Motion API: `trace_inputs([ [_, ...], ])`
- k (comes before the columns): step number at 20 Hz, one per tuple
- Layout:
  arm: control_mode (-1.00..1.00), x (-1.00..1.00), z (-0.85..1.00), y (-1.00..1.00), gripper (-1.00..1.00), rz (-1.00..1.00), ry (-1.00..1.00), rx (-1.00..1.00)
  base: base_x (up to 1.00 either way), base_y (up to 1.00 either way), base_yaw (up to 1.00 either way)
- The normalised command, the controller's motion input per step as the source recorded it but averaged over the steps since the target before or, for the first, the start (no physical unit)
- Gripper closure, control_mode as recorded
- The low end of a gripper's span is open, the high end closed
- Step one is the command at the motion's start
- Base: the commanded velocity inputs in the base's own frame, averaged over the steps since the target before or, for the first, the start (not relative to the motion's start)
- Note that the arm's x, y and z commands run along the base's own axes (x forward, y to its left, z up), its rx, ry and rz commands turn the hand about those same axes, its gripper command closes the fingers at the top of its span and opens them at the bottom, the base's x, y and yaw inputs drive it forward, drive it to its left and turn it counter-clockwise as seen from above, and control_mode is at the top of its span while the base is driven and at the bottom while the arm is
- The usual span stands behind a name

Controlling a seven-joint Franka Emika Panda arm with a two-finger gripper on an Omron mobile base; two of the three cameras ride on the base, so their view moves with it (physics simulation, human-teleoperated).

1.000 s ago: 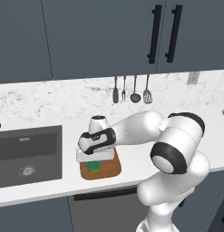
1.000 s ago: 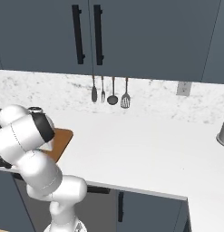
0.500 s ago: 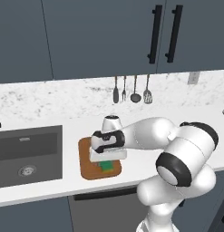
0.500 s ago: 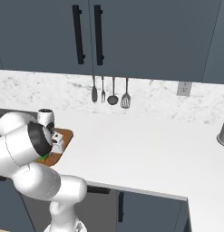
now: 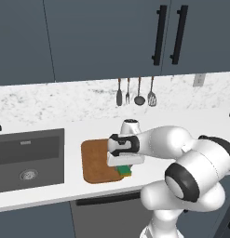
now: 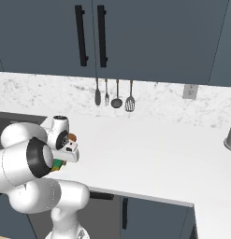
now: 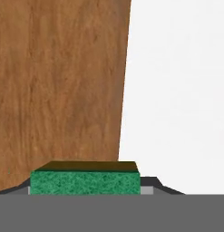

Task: Pick up the sponge from the counter and clean the cutting board by briefly scrubbing or pressing down on the cutting board. Once finished, release the sponge.

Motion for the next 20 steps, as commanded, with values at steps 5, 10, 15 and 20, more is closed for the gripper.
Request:
trace_inputs([
  [5,-1.00,0.34,0.29,-0.69,1.00,0.00,0.02,-0.04,0.00,0.00,0.00],
  [10,-1.00,0.57,0.48,-0.87,1.00,0.00,0.00,-0.02,0.00,0.00,0.00],
  [15,-1.00,0.57,-0.06,-0.75,-1.00,0.00,0.01,-0.01,0.00,0.00,0.00],
  [20,-1.00,0.16,-0.29,-0.23,-1.00,0.00,-0.05,-0.05,0.00,0.00,0.00],
])
